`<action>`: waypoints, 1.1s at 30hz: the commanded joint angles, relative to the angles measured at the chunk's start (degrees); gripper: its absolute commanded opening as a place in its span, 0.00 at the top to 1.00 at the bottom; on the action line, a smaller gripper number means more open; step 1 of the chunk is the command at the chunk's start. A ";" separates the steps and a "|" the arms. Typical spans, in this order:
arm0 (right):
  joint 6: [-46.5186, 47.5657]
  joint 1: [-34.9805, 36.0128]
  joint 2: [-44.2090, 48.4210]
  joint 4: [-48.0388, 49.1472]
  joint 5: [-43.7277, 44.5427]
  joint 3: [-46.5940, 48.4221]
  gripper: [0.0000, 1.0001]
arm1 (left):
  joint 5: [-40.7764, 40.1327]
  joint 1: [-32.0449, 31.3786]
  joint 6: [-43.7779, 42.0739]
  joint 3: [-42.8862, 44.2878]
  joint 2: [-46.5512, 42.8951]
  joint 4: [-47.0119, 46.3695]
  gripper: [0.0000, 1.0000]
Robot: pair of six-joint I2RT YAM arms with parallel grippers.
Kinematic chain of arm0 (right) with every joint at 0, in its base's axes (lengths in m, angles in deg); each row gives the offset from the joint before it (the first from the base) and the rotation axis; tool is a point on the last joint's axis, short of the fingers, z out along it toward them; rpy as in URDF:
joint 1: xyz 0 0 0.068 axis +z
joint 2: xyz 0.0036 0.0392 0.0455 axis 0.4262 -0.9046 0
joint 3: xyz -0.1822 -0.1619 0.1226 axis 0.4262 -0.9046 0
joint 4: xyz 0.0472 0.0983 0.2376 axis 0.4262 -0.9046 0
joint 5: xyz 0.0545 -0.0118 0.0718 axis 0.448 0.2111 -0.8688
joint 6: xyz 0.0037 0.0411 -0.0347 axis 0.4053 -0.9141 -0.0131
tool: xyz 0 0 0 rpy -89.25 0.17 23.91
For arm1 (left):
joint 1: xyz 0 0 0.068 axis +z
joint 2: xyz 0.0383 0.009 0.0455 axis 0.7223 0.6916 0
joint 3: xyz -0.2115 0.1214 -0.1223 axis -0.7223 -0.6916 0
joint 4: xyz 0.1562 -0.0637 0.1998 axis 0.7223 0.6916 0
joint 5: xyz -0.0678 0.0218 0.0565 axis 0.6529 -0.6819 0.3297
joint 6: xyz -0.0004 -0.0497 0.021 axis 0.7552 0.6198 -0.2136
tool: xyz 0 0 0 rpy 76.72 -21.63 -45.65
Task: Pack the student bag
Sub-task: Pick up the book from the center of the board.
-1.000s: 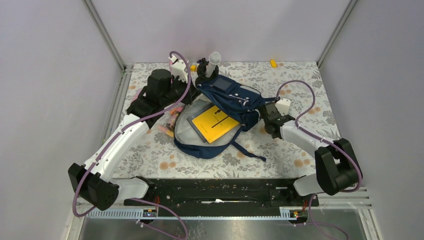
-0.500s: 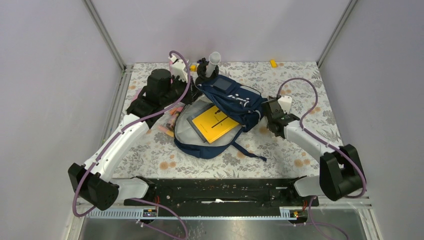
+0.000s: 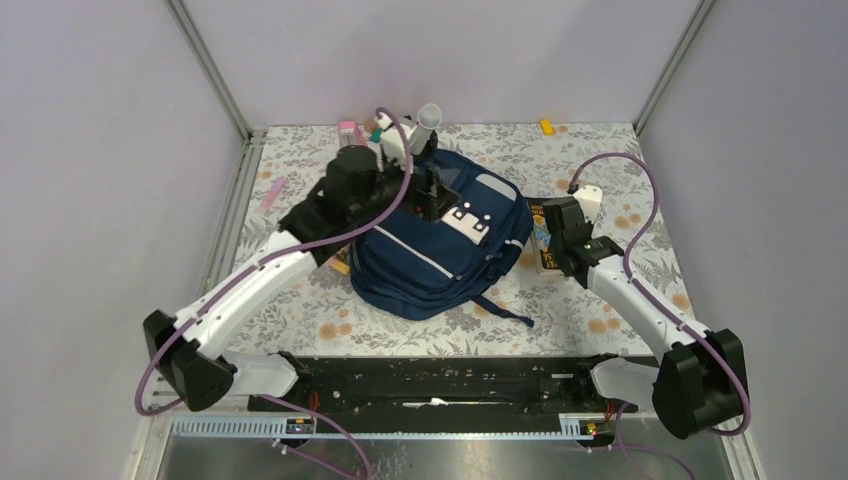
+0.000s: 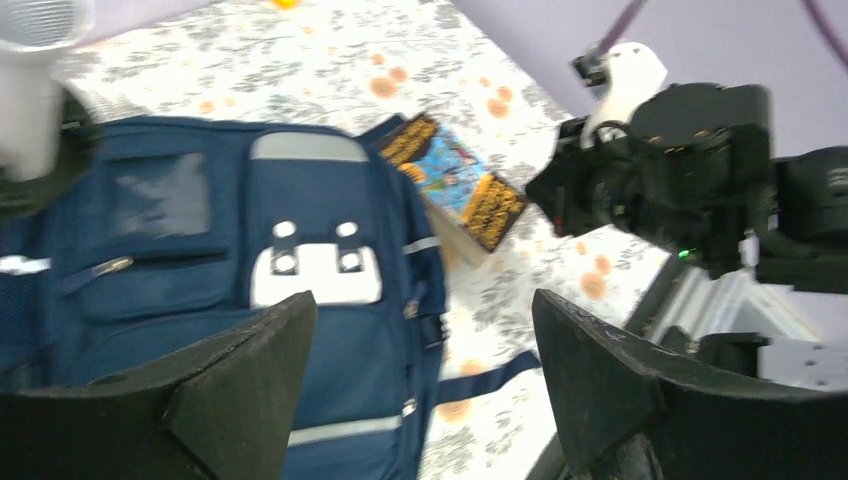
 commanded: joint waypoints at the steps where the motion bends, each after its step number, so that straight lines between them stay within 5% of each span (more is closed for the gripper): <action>1: 2.90 -1.52 2.27 2.90 -1.87 -1.85 1.00 | -2.37 -6.13 9.99 4.01 8.27 -9.03 0.18; 9: 3.19 -5.51 2.01 3.78 -11.25 -2.96 0.97 | 3.32 -8.37 25.53 11.33 30.07 -19.90 0.23; 11: 3.44 -6.14 2.06 3.25 -14.41 -3.15 0.56 | 3.19 -9.50 25.57 12.61 32.65 -20.43 0.23; 13: 2.70 -6.10 1.96 3.04 -17.48 -3.80 0.35 | 3.38 -10.04 25.98 13.07 34.72 -20.58 0.23; 21: 1.96 -4.63 -6.88 -0.43 -19.16 0.55 0.01 | 0.38 -9.47 24.37 5.86 31.69 -23.98 0.22; 33: 3.09 -2.62 -21.40 -9.90 -4.63 10.99 0.00 | 1.21 -6.94 21.95 0.78 26.07 -23.82 0.21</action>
